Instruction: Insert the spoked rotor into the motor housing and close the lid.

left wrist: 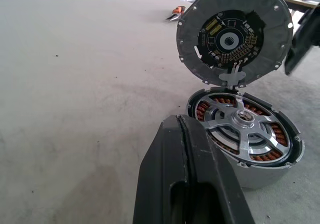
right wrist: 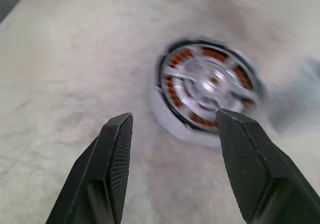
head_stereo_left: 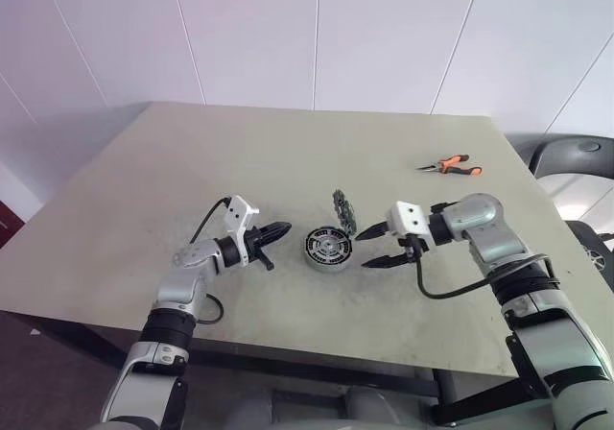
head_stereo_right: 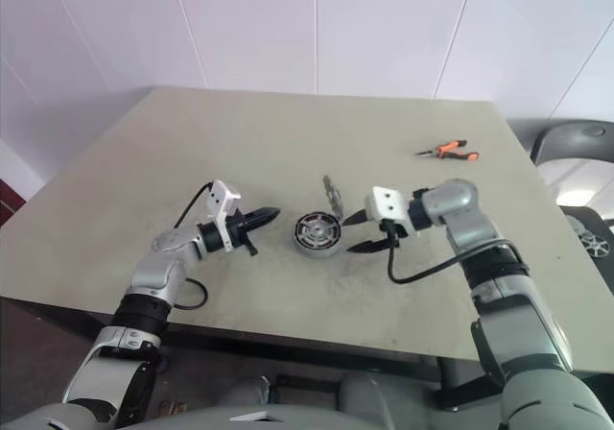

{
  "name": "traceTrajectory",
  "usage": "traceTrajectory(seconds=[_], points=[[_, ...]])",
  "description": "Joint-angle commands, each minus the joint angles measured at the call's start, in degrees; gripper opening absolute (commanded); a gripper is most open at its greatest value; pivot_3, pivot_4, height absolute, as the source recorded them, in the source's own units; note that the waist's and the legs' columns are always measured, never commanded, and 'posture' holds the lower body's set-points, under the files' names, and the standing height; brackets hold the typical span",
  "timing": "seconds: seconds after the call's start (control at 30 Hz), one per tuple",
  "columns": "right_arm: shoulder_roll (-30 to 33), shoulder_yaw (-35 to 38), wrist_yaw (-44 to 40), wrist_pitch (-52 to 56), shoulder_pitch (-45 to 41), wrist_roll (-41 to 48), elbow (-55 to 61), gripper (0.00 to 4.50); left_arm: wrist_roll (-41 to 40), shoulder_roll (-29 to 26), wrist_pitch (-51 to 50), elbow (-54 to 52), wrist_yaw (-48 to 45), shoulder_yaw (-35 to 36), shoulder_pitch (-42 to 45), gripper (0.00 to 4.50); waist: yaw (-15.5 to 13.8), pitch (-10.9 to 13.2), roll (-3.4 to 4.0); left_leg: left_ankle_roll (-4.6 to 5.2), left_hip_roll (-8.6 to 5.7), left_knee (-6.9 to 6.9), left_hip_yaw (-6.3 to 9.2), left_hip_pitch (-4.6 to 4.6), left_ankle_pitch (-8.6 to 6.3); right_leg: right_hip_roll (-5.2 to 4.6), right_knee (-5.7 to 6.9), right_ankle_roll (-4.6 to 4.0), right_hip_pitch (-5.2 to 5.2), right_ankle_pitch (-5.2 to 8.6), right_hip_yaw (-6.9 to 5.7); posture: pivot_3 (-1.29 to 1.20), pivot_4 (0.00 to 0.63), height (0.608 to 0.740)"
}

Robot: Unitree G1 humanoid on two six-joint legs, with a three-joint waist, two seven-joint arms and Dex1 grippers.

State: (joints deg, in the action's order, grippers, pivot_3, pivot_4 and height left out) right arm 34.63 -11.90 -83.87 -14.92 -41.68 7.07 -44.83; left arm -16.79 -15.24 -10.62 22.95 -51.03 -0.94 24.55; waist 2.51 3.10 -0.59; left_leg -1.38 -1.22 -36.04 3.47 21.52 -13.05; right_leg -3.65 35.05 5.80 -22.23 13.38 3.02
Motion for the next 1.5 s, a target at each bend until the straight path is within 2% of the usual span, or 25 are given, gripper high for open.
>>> traceTrajectory(seconds=[0.03,0.2,0.37,0.43,0.5,0.53,0.6,0.7,0.77,0.93,1.23,1.33,1.5], points=[[0.44,6.29,7.84,-3.27,-6.19,0.63,-11.59,2.76,-1.84,0.05,3.34,-3.38,1.34,3.07,1.13,0.00,0.10,0.08,0.02,0.00,-0.01,0.00,-0.01,0.01,0.00,-0.01,0.00,-0.12,-0.01,-0.08,0.01,0.00,0.000,0.740],[3.91,10.97,17.16,-9.74,-7.20,-1.25,-26.24,2.76,1.11,-0.95,11.01,-0.61,7.74,6.04,3.90,0.00,-0.17,0.11,-0.02,0.00,0.01,0.15,0.02,-0.01,0.00,0.02,-0.01,-0.18,-0.04,-0.06,0.02,0.00,0.000,0.740],[3.24,11.39,32.92,-9.11,-8.75,-6.17,-30.69,2.76,6.37,-1.80,16.70,8.30,18.22,7.62,8.08,0.00,0.16,0.12,-0.02,0.01,-0.01,0.16,-0.11,-0.01,0.01,0.00,-0.06,-0.23,-0.05,-0.03,0.14,0.00,0.000,0.740],[2.42,11.89,36.49,-8.32,-9.35,-7.18,-31.26,2.76,8.32,-2.09,18.49,13.08,23.24,8.22,10.25,0.00,0.28,0.12,-0.03,0.01,-0.01,0.12,-0.14,-0.03,0.01,0.01,-0.06,-0.23,-0.04,-0.03,0.19,0.00,0.000,0.740],[-13.18,6.98,41.10,-1.66,-10.36,-7.81,-17.88,2.76,9.37,-2.04,19.95,16.25,26.93,8.57,12.01,0.00,1.58,0.14,-0.12,0.02,-0.01,0.12,-0.14,-0.06,0.01,0.04,-0.02,-0.21,-0.04,-0.03,0.21,0.00,0.000,0.740],[-18.86,5.49,40.33,0.56,-9.81,-6.28,-10.77,2.76,9.96,-1.89,20.43,17.47,28.83,8.62,12.86,0.00,2.67,0.15,-0.20,0.02,0.04,0.16,-0.10,-0.14,0.01,0.15,0.08,-0.22,-0.07,-0.04,0.29,0.00,0.000,0.740],[-22.25,5.61,36.44,6.98,-6.47,-1.81,1.36,2.76,11.35,-1.56,22.12,19.75,31.49,8.42,14.24,0.00,3.31,0.18,-0.14,0.03,0.10,0.17,0.25,-0.10,0.01,0.48,0.34,-0.14,-0.41,-0.15,0.42,0.00,0.000,0.740],[-19.71,7.42,27.87,21.13,0.08,6.79,19.46,2.76,11.21,-0.71,23.37,21.05,31.11,8.16,14.98,0.00,-0.72,0.26,0.05,0.01,-0.01,0.07,1.13,0.24,0.02,0.70,0.58,0.21,-0.47,-0.33,-0.02,0.00,0.000,0.740],[-16.70,7.62,25.22,28.33,1.96,9.64,26.30,2.76,10.45,-0.37,23.78,21.03,29.75,7.93,14.88,0.00,-2.14,0.26,0.06,0.00,-0.10,0.10,1.40,0.38,0.01,0.77,0.39,0.25,-0.40,-0.29,-0.06,0.00,0.000,0.740],[-13.35,5.03,25.12,34.22,0.51,7.94,28.52,2.76,8.63,0.20,23.21,20.51,26.63,8.69,14.78,0.00,-3.05,0.26,0.07,-0.04,-0.24,-0.04,1.22,0.84,0.03,0.67,0.06,0.09,-0.63,-0.30,0.07,0.00,0.000,0.740],[-14.98,2.49,26.22,38.60,0.12,7.59,32.25,2.76,5.65,1.11,21.12,17.23,20.80,8.92,13.57,0.00,-1.79,0.27,0.08,-0.11,-0.07,0.04,1.22,0.81,0.07,0.88,0.14,-0.03,-0.69,-0.32,0.07,0.00,0.000,0.740],[-16.29,2.01,27.90,39.16,0.32,7.09,32.29,2.17,5.52,1.17,20.76,16.73,20.45,8.76,13.47,0.00,-1.59,0.27,0.08,-0.11,-0.07,0.02,1.22,0.81,0.08,0.88,0.14,0.04,-0.69,-0.36,0.07,0.00,0.000,0.740],[-16.77,1.10,28.75,38.38,1.03,6.22,32.07,0.38,5.56,1.23,20.54,16.58,20.41,8.78,13.51,0.00,-1.67,0.27,0.08,-0.13,-0.07,-0.02,1.22,0.80,0.09,0.89,0.16,0.04,-0.68,-0.36,0.07,0.00,0.000,0.740]])
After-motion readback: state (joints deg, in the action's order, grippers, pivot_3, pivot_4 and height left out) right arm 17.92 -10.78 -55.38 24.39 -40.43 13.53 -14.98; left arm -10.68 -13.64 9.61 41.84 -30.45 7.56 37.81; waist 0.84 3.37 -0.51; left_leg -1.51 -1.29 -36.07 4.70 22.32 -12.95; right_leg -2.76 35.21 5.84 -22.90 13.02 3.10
